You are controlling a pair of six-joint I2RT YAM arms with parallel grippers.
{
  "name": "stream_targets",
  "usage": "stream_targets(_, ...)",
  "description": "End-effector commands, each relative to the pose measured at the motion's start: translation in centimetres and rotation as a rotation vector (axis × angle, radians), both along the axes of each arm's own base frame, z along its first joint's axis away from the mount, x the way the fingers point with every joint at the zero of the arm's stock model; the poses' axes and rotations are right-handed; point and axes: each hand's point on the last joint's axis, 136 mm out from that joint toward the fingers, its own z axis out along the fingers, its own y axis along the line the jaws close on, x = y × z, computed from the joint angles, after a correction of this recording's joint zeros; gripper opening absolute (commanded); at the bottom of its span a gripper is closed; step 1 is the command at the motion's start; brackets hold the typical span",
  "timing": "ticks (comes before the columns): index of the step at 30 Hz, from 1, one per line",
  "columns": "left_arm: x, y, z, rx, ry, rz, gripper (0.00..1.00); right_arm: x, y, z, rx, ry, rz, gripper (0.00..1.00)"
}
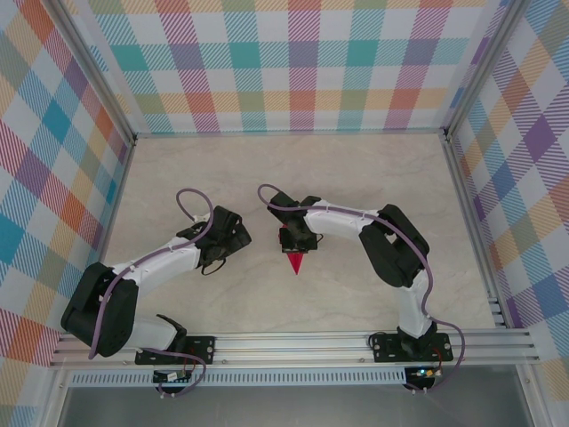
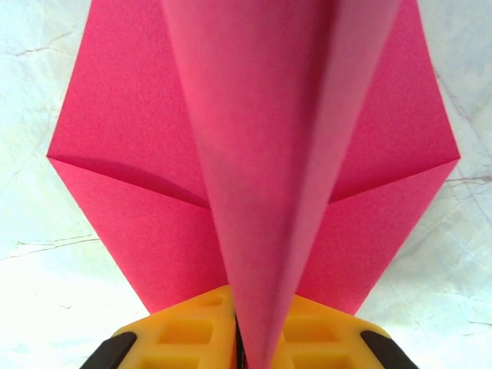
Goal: Fold a paper plane with a square sheet of paper (pick it up from the middle)
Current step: Move a paper plane to the center of the table.
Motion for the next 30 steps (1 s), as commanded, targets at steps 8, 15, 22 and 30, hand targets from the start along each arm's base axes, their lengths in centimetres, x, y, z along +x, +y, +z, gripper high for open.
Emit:
stream_targets(8,-0.3,1.3,0.9,0.049,-0.001,0.004,1.00,4.7,0.7,4.2,-0.003,-0.148,0.035,0.09)
stream_targets(15,-0.8,2.1,1.5,0.067,-0.010,0.009,1.00,9.2,1.5,3.9,0.022,-0.171,0.053,0.10)
stream_targets(22,-1.1,2.2,1.4,0.073,-0.002,0.002,1.00,11.1,1.4,2.4,0.005,-0.147,0.032,0.10)
stream_targets(30,-1.2,2.3,1.4,0.075,0.007,-0.007,1.00,11.5,1.1,0.7,-0.018,-0.108,0.016,0.15)
